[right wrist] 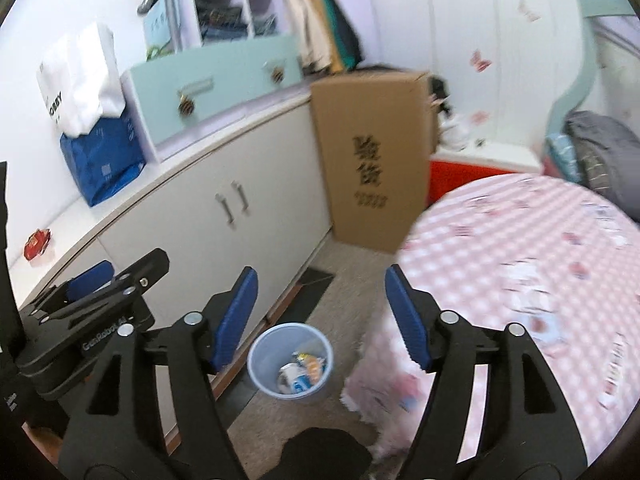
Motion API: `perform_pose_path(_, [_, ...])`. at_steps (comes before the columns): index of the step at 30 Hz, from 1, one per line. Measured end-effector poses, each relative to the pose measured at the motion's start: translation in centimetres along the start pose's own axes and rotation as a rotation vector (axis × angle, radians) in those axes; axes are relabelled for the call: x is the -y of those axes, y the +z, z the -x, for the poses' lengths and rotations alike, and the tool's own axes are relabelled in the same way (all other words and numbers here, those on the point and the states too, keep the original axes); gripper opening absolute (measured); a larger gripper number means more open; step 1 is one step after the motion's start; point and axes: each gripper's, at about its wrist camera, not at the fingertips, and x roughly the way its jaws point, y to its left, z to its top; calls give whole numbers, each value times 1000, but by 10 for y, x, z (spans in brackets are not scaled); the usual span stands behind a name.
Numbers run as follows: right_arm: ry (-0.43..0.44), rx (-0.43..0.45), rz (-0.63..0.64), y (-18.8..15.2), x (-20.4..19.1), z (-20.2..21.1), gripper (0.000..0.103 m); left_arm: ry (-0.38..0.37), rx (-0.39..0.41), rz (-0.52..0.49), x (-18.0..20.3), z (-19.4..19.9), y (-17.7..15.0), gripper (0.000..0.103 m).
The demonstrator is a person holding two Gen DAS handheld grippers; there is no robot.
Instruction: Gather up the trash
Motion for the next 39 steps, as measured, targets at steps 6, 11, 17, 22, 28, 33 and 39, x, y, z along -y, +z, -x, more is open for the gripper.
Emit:
perform_pose_path(6, [-92, 105, -3, -20, 19, 71, 74, -77, 101, -69, 33, 67, -22, 83])
perform_pose_path(11, [-166, 189, -16, -42, 31, 123, 80, -129, 147, -121, 54, 118, -46, 85])
perform_pose_path(17, [-217, 251, -24, -65, 36, 165, 81, -167, 211, -164, 62, 159, -65, 91])
perform_pose_path(22, [-257, 294, -25, -79, 37, 189, 83, -195, 251, -183, 66, 182, -76, 92])
perform_pose_path(28, [-268, 308, -29, -87, 37, 200, 83, -215, 275, -201, 72, 196, -84, 92])
perform_pose_path(33, [-269, 313, -35, -91, 37, 204, 83, -225, 285, -207, 74, 201, -87, 92])
perform_pose_path(39, [-270, 316, -41, -92, 38, 206, 83, -232, 290, -212, 73, 204, -91, 92])
